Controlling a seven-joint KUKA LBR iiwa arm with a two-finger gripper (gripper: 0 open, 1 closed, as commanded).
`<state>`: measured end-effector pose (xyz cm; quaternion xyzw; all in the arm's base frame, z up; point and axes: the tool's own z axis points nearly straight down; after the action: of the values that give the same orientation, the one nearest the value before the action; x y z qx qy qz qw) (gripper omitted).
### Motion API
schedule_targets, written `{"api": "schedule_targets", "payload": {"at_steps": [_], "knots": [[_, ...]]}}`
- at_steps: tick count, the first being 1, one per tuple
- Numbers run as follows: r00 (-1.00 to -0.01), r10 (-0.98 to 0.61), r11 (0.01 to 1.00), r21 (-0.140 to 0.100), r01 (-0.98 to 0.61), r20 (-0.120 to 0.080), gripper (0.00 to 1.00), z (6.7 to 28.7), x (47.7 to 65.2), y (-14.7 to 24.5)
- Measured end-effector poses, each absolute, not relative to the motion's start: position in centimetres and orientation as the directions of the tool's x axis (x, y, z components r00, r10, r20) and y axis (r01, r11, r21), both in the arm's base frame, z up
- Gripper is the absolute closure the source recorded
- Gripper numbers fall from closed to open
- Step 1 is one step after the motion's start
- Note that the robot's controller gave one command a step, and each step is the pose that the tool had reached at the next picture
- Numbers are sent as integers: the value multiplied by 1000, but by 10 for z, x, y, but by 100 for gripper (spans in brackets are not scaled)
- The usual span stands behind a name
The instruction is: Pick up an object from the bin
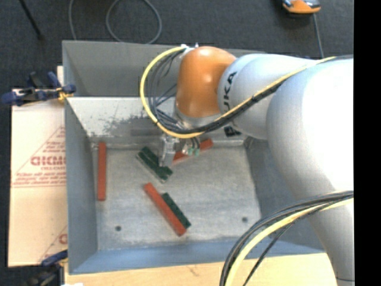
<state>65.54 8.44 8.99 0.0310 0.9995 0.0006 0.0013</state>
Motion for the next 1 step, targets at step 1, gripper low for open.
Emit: {"api": "schedule_targets", "payload": {"at_steps": [1], "knots": [[-998, 63, 998, 2, 63, -2, 0, 90, 655, 85]]}}
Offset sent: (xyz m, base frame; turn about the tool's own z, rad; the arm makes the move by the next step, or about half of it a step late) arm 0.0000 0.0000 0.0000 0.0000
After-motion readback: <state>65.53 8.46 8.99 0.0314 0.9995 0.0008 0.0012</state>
